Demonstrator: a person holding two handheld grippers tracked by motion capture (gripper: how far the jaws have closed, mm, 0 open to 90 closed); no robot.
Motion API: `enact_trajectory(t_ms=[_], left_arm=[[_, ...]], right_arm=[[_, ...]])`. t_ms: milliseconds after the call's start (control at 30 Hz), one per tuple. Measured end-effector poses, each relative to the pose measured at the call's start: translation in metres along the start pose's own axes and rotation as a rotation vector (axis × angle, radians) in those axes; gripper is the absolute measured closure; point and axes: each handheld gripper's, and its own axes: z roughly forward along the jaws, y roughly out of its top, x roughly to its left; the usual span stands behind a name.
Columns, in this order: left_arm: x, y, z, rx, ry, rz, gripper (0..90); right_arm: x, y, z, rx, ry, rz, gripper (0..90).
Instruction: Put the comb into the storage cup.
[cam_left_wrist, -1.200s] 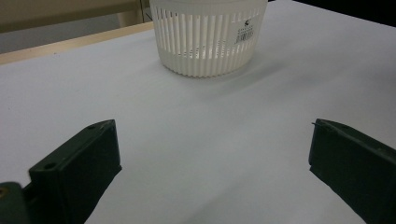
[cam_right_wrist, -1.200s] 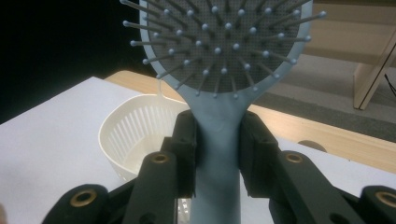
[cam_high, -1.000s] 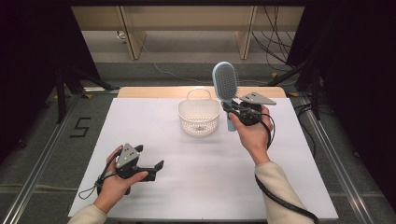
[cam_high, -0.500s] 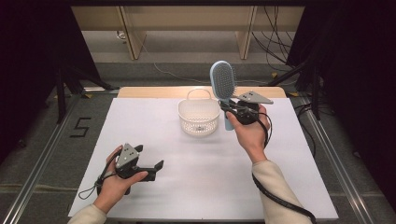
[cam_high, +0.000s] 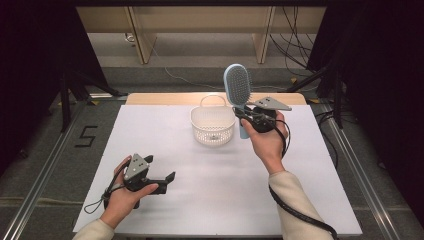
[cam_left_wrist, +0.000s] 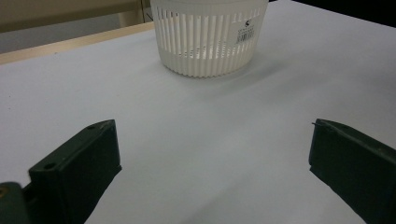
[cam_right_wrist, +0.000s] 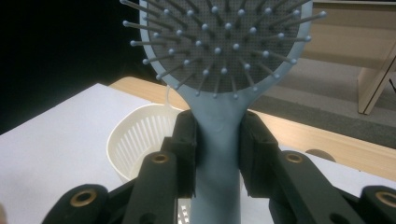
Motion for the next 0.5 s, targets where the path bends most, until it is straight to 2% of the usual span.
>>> enact_trajectory(t_ms=[500], left_arm=[[0.0001,0.0001,-0.0003,-0.003,0.000,-0.002,1.4]], right_arm=[[0.0030,0.0030,0.0040,-0.005,0.004,-0.001,70.5]])
